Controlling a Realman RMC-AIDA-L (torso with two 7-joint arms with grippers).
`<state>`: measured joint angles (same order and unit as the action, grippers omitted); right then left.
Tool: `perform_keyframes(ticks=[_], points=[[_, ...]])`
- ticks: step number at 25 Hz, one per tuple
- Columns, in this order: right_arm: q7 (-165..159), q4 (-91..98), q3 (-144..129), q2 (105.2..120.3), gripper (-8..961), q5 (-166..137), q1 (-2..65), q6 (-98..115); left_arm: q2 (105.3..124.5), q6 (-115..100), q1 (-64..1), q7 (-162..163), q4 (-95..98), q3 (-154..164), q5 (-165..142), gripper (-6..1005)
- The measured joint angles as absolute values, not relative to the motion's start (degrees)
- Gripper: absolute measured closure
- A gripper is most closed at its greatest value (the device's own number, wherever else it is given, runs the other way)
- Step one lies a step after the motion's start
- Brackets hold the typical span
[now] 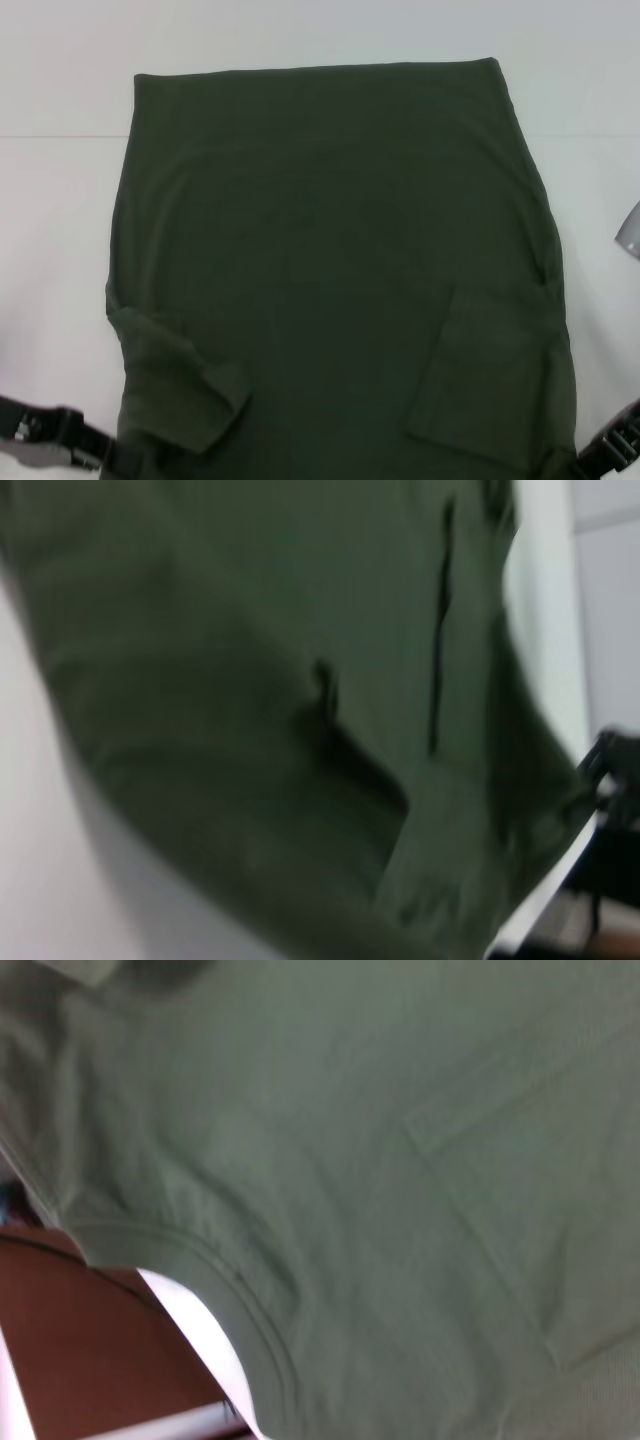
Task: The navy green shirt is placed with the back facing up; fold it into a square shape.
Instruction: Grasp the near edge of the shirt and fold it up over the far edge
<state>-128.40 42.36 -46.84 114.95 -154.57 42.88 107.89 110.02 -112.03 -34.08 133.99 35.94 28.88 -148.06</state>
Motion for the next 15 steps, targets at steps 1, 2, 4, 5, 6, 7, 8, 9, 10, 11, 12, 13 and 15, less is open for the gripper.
perform_keyframes(ticks=[1, 2, 4, 5, 6, 7, 8, 9, 10, 11, 12, 13, 15], points=[[-128.0, 42.2, -45.0, 114.90, 890, -154.5, 42.9, 107.9, 110.01, -111.9, -34.1, 133.6, 35.9, 27.2, -148.1, 966], [-127.7, 42.1, -43.5, 114.77, 890, -154.5, 42.8, 107.9, 109.95, -111.7, -34.1, 133.1, 35.9, 24.7, -148.0, 966], [-127.1, 41.6, -39.2, 114.36, 890, -154.5, 42.7, 107.7, 109.85, -111.3, -34.1, 132.4, 35.9, 21.3, -148.0, 966], [-126.8, 41.4, -37.0, 114.07, 890, -154.3, 42.6, 107.5, 109.82, -111.0, -34.1, 132.2, 35.9, 19.5, -148.0, 966], [-126.5, 41.0, -34.9, 113.75, 890, -153.8, 42.4, 107.1, 109.78, -110.6, -34.1, 131.9, 35.9, 17.9, -147.9, 966], [-126.2, 40.8, -33.3, 113.43, 890, -153.3, 42.2, 106.7, 109.77, -110.1, -34.0, 131.7, 35.9, 16.3, -147.9, 966], [-126.0, 40.2, -31.8, 112.98, 890, -152.2, 41.8, 106.1, 109.78, -109.4, -34.0, 131.3, 35.7, 14.5, -147.9, 966], [-125.8, 39.7, -30.9, 112.54, 890, -150.9, 41.4, 105.3, 109.77, -108.9, -34.0, 131.1, 35.5, 13.1, -147.8, 966], [-125.7, 39.3, -30.2, 112.13, 890, -149.6, 41.0, 104.7, 109.77, -108.3, -33.9, 130.8, 35.2, 11.7, -147.5, 966], [-125.7, 39.0, -29.8, 111.80, 890, -147.9, 40.4, 103.7, 109.77, -107.7, -33.8, 130.5, 35.0, 10.8, -146.9, 966], [-125.7, 38.7, -29.7, 111.54, 890, -145.7, 39.7, 102.6, 109.77, -107.1, -33.6, 130.4, 34.9, 10.1, -146.3, 966], [-125.6, 38.6, -29.7, 111.44, 890, -144.1, 39.1, 101.7, 109.77, -106.7, -33.4, 130.3, 34.8, 9.9, -145.5, 966], [-125.4, 38.3, -29.7, 111.35, 890, -141.2, 38.1, 99.9, 109.77, -105.3, -32.5, 130.2, 34.4, 9.6, -142.6, 966]])
